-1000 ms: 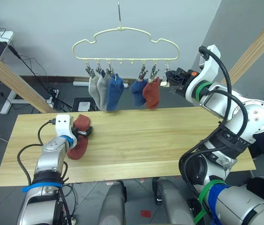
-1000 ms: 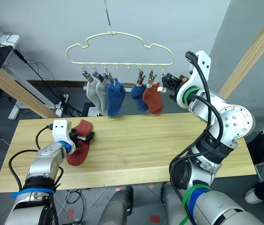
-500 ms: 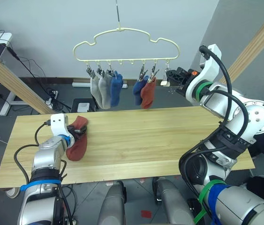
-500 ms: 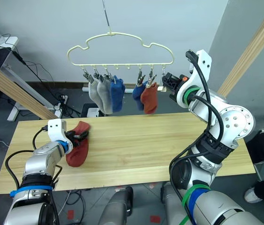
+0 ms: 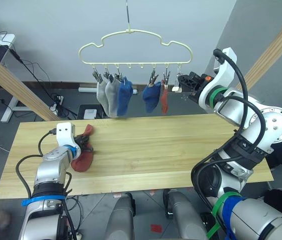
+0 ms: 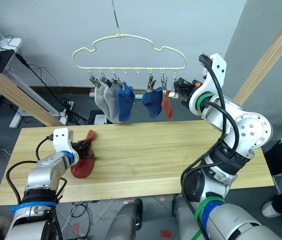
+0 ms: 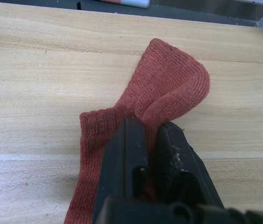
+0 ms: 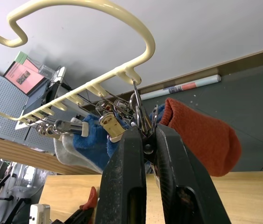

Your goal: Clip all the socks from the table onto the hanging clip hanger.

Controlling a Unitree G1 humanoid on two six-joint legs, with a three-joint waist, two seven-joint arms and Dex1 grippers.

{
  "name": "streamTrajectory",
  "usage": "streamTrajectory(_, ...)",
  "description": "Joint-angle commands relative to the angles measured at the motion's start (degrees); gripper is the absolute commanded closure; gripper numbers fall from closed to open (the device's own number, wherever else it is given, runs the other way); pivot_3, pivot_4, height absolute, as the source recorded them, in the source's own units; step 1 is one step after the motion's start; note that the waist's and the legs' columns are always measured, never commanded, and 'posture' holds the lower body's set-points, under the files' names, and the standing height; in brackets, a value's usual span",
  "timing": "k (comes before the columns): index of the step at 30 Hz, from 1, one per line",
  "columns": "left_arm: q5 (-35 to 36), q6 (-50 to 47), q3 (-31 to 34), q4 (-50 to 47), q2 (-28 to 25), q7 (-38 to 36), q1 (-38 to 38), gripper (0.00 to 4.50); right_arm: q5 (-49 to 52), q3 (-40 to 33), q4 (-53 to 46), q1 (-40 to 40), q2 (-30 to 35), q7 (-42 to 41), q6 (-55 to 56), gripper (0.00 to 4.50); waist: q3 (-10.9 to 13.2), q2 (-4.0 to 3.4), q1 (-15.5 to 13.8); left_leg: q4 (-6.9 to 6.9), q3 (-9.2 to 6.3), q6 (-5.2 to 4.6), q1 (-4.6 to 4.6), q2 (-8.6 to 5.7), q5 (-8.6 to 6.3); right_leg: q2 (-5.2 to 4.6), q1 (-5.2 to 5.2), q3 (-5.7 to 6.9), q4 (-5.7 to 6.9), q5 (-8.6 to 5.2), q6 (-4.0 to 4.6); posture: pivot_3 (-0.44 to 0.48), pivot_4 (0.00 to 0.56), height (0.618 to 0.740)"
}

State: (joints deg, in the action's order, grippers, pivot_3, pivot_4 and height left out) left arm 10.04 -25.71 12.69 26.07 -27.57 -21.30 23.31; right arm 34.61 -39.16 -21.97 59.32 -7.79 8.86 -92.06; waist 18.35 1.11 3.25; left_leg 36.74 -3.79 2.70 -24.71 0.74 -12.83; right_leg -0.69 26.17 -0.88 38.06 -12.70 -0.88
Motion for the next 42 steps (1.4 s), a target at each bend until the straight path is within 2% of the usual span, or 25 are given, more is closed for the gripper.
streamTrajectory(1, 0.0, 0.5, -0.2, -5.2, 0.8, 1.0, -1.2, 4.44, 0.2, 0.0, -0.6, 1.0, -0.4, -0.4, -0.4, 4.47, 0.0, 0.0, 0.0, 0.0, 0.0, 0.0, -0.01, 0.0, 0.0, 0.0, 0.0, 0.0, -0.02, 0.0, 0.0, -0.03, 0.334, 0.74)
streamTrajectory(7, 2.6, -2.3, -1.4, -24.7, -1.9, -3.8, -4.4, 4.5, 1.0, 0.3, 0.1, 0.5, 1.6, -0.9, -0.4, 4.47, 0.0, 0.02, 0.0, -0.04, -0.05, 0.0, -0.07, 0.01, 0.0, -0.14, 0.02, 0.05, -0.06, 0.14, 0.24, -0.038, 0.341, 0.74)
streamTrajectory(12, 7.9, -4.0, -4.0, -42.0, -5.6, -12.7, -8.3, 4.5, 2.1, -1.1, 2.3, 1.0, 2.3, -0.7, -0.4, 4.47, 0.0, 0.01, 0.0, -0.1, 0.0, 0.0, -0.06, -0.06, 0.0, -0.09, 0.02, 0.02, -0.09, 0.0, -0.01, -0.033, 0.341, 0.74)
streamTrajectory(19, 12.7, 1.8, -8.1, -52.5, -5.2, -20.9, -12.1, 4.5, 4.6, -2.5, 5.4, 2.5, 3.0, 0.4, -0.4, 4.47, 0.0, 0.01, -0.1, -0.11, 0.05, 0.0, -0.06, -0.05, 0.0, -0.09, 0.02, -0.01, -0.14, -0.01, -0.01, -0.034, 0.337, 0.74)
streamTrajectory(23, 12.2, 5.6, -10.8, -51.6, -3.0, -21.9, -10.4, 4.5, 7.0, -3.8, 5.9, 2.9, 2.0, 2.5, -0.4, 4.47, 0.0, 0.01, 0.0, -0.09, 0.14, 0.0, -0.06, -0.04, 0.0, -0.03, 0.01, -0.04, -0.16, -0.02, -0.02, -0.037, 0.33, 0.74)
streamTrajectory(30, 7.1, 13.1, -16.2, -45.1, -0.7, -23.0, -6.9, 4.5, 12.3, -5.1, 5.9, 3.1, 0.5, 7.2, -0.4, 4.47, 0.0, 0.01, 0.1, -0.09, 0.18, 0.0, -0.06, -0.04, 0.0, 0.15, 0.02, -0.06, -0.18, -0.02, -0.02, -0.045, 0.324, 0.74)
streamTrajectory(35, -0.3, 20.0, -19.6, -36.8, 3.6, -18.5, -0.9, 4.5, 16.7, -5.3, 5.7, 3.1, -0.2, 11.2, -0.4, 4.47, 0.0, -0.01, 0.0, -0.03, 0.18, -0.01, -0.08, -0.05, 0.0, 0.26, 0.01, -0.02, -0.16, -0.01, -0.02, -0.048, 0.322, 0.74)
streamTrajectory(42, -4.3, 25.7, -21.1, -30.6, 7.1, -16.2, 3.6, 4.5, 22.3, -5.2, 6.1, 2.4, -0.6, 16.4, -0.4, 4.47, 0.0, -0.01, 0.2, -0.05, 0.23, -0.02, -0.09, -0.02, -0.01, 0.26, 0.05, -0.04, -0.14, -0.01, -0.01, -0.058, 0.321, 0.74)
